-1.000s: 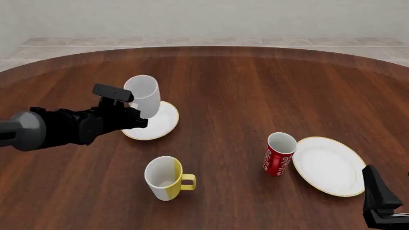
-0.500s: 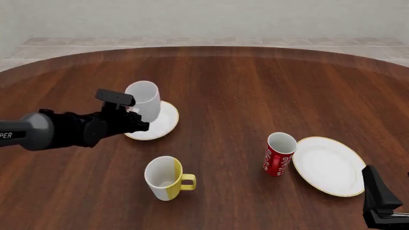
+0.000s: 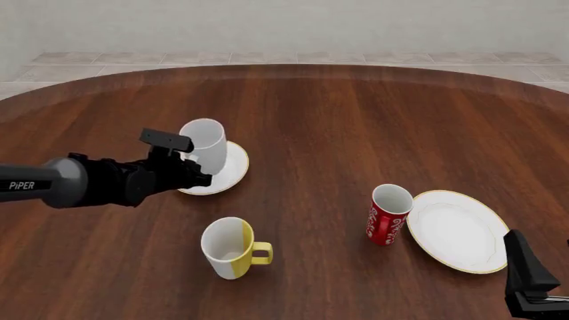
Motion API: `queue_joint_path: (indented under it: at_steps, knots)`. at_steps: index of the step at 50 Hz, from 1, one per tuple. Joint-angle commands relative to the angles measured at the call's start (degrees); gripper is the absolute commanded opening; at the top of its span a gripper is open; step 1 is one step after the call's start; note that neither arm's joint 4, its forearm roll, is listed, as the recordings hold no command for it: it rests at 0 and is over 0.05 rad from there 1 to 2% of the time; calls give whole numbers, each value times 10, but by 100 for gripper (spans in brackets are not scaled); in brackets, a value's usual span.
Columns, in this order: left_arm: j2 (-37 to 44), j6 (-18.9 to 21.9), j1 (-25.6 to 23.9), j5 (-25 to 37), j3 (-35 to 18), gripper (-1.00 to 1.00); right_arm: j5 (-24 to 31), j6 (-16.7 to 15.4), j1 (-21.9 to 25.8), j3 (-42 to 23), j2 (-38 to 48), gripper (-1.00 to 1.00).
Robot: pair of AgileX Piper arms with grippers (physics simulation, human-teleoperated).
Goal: Put the white mug on the left plate.
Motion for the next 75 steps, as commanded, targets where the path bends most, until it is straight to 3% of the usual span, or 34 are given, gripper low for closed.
queue_joint_path:
  at_steps: [1,75]
  knots:
    - [8,3,3,-1,-6,-100,1,0,0,-1,0,100]
    - [49,-12,10,-16,-7,-100,2,-2,0,0,0,100]
